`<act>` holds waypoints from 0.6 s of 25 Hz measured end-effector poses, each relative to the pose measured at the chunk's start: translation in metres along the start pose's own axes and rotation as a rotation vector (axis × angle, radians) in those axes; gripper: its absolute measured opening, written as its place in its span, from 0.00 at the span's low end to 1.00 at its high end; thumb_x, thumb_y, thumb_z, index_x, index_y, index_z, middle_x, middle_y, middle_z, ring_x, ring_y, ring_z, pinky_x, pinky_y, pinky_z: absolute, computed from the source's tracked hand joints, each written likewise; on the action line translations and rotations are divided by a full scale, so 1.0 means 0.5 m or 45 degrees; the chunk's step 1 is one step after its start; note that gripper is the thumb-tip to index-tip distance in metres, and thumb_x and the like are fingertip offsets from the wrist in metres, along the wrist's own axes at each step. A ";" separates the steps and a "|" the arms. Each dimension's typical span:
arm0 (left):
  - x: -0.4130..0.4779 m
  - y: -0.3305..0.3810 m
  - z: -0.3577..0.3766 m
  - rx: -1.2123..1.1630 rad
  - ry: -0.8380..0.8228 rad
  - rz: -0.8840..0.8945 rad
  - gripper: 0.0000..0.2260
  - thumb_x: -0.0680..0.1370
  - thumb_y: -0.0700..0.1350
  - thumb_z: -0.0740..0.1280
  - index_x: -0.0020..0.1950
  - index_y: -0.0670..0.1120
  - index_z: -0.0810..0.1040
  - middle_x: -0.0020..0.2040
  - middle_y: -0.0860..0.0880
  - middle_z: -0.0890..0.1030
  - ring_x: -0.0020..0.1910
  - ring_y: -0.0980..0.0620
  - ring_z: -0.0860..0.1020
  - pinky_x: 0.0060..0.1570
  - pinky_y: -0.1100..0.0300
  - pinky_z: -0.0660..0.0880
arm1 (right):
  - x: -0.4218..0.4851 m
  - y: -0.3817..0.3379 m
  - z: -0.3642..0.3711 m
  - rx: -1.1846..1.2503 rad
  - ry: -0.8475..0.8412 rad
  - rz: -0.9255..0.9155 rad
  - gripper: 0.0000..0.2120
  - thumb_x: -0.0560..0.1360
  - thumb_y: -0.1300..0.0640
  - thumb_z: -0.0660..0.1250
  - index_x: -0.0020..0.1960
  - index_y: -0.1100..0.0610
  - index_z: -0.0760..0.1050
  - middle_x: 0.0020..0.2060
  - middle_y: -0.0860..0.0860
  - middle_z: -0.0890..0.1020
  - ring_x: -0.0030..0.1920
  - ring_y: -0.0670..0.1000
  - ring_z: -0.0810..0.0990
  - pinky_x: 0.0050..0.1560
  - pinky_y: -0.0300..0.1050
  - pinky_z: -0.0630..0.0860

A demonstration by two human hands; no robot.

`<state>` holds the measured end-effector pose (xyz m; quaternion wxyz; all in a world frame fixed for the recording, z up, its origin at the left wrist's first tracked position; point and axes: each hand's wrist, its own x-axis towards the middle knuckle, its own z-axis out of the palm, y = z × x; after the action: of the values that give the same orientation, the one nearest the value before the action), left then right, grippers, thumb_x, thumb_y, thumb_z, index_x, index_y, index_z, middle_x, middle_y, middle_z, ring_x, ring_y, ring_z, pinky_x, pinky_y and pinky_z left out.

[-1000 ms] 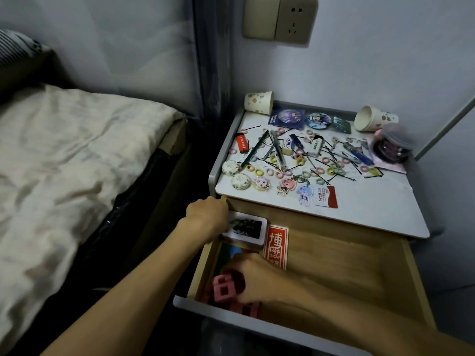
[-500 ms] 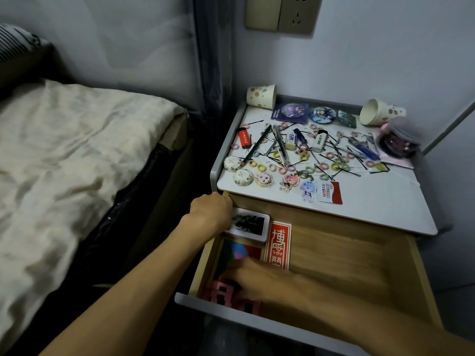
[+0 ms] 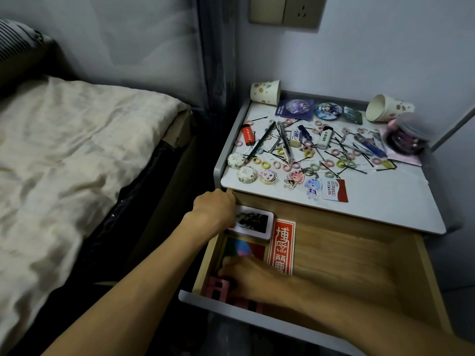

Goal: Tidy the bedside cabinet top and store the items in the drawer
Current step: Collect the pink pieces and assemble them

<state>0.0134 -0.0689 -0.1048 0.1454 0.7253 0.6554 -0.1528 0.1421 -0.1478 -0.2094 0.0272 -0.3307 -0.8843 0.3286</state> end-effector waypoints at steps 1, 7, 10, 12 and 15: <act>0.000 -0.003 -0.001 0.000 -0.003 -0.005 0.16 0.75 0.51 0.72 0.54 0.42 0.75 0.31 0.49 0.67 0.47 0.45 0.82 0.39 0.55 0.74 | -0.001 -0.001 -0.002 0.018 0.005 -0.002 0.17 0.77 0.58 0.68 0.64 0.58 0.72 0.58 0.54 0.76 0.56 0.50 0.77 0.58 0.46 0.76; 0.006 -0.006 0.004 -0.018 -0.008 0.008 0.16 0.75 0.51 0.72 0.55 0.42 0.75 0.32 0.49 0.68 0.48 0.45 0.82 0.44 0.53 0.78 | -0.002 -0.007 -0.011 -0.005 0.003 -0.043 0.16 0.76 0.58 0.68 0.63 0.61 0.74 0.59 0.56 0.75 0.57 0.54 0.76 0.60 0.49 0.74; 0.005 -0.004 0.002 -0.011 -0.011 -0.003 0.13 0.75 0.50 0.72 0.49 0.45 0.73 0.32 0.49 0.68 0.46 0.45 0.82 0.40 0.54 0.76 | -0.002 -0.004 -0.006 0.005 -0.007 -0.034 0.16 0.76 0.58 0.68 0.62 0.61 0.75 0.58 0.56 0.75 0.56 0.54 0.76 0.59 0.49 0.74; 0.004 -0.004 0.003 -0.020 -0.023 -0.032 0.15 0.74 0.51 0.72 0.43 0.46 0.67 0.32 0.49 0.69 0.45 0.46 0.81 0.38 0.55 0.74 | -0.001 0.000 -0.002 0.009 -0.029 -0.007 0.17 0.76 0.59 0.68 0.64 0.60 0.74 0.58 0.56 0.75 0.57 0.53 0.76 0.59 0.47 0.74; 0.002 -0.004 0.000 -0.019 -0.023 -0.089 0.13 0.76 0.50 0.71 0.44 0.45 0.70 0.37 0.47 0.75 0.47 0.45 0.82 0.42 0.53 0.78 | -0.006 0.010 -0.016 -0.002 -0.036 0.075 0.22 0.75 0.57 0.70 0.68 0.55 0.71 0.62 0.52 0.73 0.59 0.49 0.75 0.59 0.44 0.74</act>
<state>0.0115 -0.0678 -0.1052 0.1515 0.6994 0.6800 -0.1594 0.1495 -0.1423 -0.2059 0.0048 -0.3520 -0.8746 0.3333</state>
